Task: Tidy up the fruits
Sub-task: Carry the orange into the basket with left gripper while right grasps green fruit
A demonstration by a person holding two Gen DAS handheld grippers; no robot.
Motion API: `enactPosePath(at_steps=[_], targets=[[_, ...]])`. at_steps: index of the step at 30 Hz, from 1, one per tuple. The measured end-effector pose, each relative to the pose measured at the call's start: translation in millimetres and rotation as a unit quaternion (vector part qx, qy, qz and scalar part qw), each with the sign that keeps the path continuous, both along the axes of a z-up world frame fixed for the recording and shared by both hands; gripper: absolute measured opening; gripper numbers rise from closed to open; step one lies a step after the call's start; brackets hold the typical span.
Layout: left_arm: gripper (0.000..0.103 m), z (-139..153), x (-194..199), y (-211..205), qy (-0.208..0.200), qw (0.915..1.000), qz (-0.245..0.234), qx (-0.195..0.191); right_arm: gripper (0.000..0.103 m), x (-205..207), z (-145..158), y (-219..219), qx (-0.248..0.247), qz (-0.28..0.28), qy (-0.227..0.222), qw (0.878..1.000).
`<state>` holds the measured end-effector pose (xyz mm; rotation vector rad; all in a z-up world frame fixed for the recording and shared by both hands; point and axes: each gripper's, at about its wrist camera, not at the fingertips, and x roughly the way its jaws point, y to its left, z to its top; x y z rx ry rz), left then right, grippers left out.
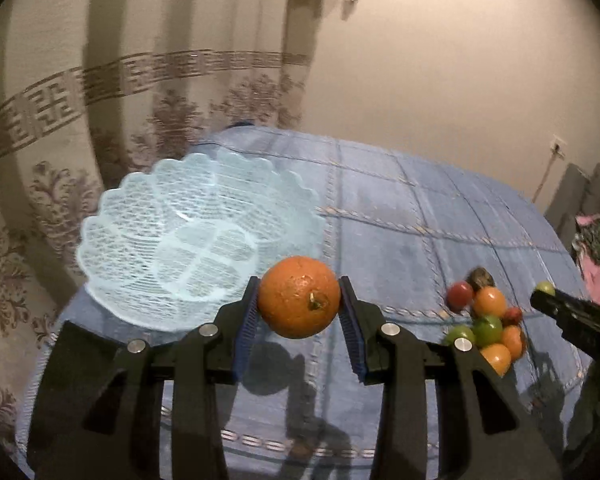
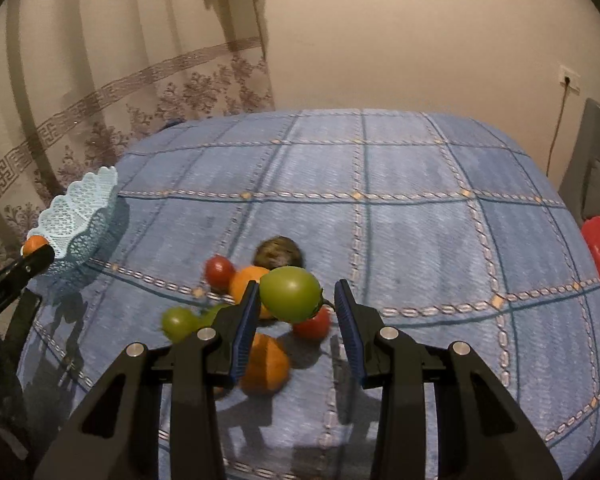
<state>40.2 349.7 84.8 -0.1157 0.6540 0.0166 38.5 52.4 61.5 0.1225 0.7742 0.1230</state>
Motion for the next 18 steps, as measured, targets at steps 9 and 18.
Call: enactPosePath(at_steps=[9,18], targets=[[0.039,7.1,7.6,37.5,-0.010,0.9994,0.032,-0.002,0.039,11.2,13.8,51.8,-0.009,0.042,-0.014,0.999],[0.068,6.5,11.3,66.3,-0.004,0.9976,0.068,-0.005,0.039,28.5,29.4,111.9,-0.003,0.095,-0.021,0.995]])
